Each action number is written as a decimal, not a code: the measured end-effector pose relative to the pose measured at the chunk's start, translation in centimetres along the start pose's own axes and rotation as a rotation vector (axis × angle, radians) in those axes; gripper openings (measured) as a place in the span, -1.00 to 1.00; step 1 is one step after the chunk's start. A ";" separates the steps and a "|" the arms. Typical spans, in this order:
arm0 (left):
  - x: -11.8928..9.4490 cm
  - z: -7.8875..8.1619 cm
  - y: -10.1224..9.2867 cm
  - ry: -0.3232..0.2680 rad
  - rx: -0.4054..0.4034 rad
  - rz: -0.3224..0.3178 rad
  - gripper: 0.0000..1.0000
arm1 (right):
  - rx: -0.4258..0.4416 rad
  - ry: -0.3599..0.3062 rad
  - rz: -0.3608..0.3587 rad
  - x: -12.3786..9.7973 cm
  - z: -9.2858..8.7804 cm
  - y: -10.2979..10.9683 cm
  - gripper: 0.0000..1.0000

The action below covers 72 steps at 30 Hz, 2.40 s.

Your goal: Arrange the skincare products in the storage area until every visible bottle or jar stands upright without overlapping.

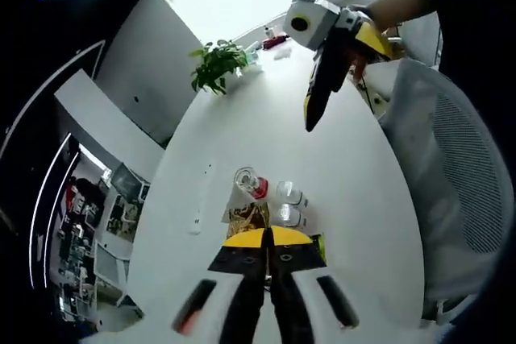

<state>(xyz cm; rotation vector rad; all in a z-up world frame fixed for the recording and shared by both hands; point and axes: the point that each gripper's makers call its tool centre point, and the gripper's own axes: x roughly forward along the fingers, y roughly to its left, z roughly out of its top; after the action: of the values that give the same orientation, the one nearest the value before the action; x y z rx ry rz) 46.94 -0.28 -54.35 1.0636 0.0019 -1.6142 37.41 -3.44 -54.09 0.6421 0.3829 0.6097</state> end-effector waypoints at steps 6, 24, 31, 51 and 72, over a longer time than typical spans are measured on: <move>-0.7 2.1 -1.0 -0.035 0.026 0.005 -0.95 | 0.018 -0.010 0.023 0.2 0.8 1.0 0.54; -2.9 8.5 -4.5 -0.097 0.207 0.016 -0.95 | 0.265 -0.097 0.043 2.5 2.6 1.3 0.15; -3.1 9.3 -5.3 -0.103 0.233 0.018 -0.94 | 0.288 -0.128 0.060 2.4 2.6 1.9 -0.32; -3.3 9.0 -6.0 -0.092 0.238 0.015 -0.94 | 0.325 -0.195 0.071 2.2 3.1 2.0 -1.00; -5.6 8.3 -2.6 -0.334 -0.368 0.190 -0.70 | 0.263 -0.364 0.029 0.7 6.1 1.6 -1.00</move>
<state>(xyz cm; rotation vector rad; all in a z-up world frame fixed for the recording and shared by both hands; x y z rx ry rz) 39.42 0.75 -47.32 0.4913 -0.0237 -1.5268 40.43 -4.66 -48.60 0.9932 0.1122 0.4603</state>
